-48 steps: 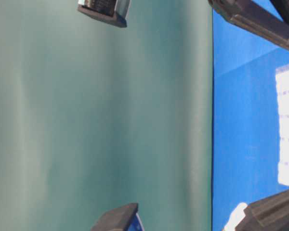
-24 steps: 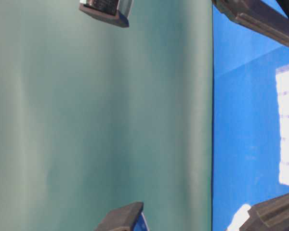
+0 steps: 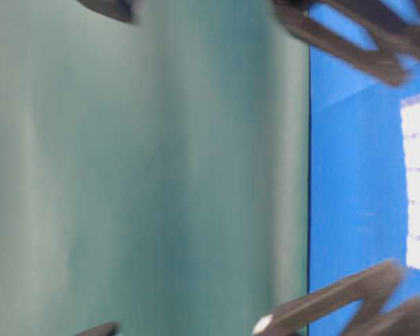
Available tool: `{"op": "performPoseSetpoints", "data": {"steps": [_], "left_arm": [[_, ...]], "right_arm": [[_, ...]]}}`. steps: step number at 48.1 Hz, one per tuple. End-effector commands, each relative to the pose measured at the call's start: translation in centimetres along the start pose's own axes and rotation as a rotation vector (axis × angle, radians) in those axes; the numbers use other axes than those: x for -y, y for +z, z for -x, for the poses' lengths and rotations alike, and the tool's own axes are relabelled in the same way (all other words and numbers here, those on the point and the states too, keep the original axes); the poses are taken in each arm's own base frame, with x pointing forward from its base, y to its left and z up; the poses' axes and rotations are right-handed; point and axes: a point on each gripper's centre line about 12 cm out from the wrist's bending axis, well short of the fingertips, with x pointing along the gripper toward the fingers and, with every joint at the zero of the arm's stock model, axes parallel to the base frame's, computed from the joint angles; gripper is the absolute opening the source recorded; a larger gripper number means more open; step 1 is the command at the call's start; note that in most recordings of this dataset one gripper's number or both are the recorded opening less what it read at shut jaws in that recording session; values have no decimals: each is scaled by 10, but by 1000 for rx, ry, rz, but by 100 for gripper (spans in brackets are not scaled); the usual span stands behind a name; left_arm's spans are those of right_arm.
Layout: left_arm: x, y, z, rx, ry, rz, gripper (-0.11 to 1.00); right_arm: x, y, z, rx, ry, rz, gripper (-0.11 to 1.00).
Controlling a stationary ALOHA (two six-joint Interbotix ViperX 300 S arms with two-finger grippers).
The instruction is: Fold the blue towel.
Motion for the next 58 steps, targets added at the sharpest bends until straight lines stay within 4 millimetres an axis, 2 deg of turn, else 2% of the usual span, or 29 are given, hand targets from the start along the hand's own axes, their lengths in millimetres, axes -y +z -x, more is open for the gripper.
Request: {"op": "performPoseSetpoints", "data": {"steps": [1, 7, 17, 26, 31, 41, 58], "left_arm": [[4, 20, 20, 42, -10, -4, 79], [5, 31, 42, 74, -15, -22, 79], [-3, 31, 67, 126, -5, -68, 79], [-8, 24, 92, 207, -5, -122, 78], [-10, 20, 107, 250, -7, -158, 78], [-20, 1, 133, 304, 14, -201, 78], [-38, -40, 168, 376, 44, -193, 78]], "right_arm": [[-4, 23, 23, 87, 35, 18, 82], [1, 36, 48, 150, 52, 66, 82], [17, 50, 92, 263, 62, 135, 82], [29, 50, 125, 341, 74, 184, 82], [38, 42, 139, 370, 76, 209, 82], [57, 16, 154, 381, 71, 220, 82], [81, -17, 157, 363, 30, 212, 82]]}}
